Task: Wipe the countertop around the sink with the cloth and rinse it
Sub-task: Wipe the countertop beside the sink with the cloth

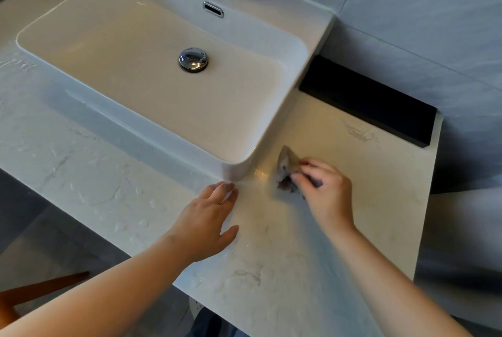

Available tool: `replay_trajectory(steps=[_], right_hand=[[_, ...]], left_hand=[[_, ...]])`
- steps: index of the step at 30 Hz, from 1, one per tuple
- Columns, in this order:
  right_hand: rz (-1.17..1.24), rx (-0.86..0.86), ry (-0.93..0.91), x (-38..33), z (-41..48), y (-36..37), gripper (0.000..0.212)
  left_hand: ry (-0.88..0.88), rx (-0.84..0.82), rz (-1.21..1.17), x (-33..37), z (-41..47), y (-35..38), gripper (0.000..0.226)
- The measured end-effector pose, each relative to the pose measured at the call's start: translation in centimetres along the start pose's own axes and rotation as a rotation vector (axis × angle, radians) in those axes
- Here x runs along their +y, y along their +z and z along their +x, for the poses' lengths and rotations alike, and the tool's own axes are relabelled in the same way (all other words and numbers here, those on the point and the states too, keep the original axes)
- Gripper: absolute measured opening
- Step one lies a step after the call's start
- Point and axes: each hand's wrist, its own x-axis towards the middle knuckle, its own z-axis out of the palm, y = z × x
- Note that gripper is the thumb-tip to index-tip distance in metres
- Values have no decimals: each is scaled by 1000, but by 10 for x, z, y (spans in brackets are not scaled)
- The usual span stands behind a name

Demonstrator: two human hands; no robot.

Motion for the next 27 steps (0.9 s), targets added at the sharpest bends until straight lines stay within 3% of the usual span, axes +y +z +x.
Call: replay_trajectory(steps=[3, 9, 21, 27], right_hand=[[-54, 68, 46, 16, 35, -17, 16], [-329, -8, 126, 55, 37, -6, 25], [-296, -2, -29, 52, -38, 7, 25], [-252, 18, -19, 45, -80, 12, 21]], left_hand=[[-6, -7, 7, 1, 0, 0, 72], [-5, -10, 56, 3, 0, -1, 73], [-1, -28, 66, 4, 0, -1, 76], [7, -44, 81, 3, 0, -1, 77]])
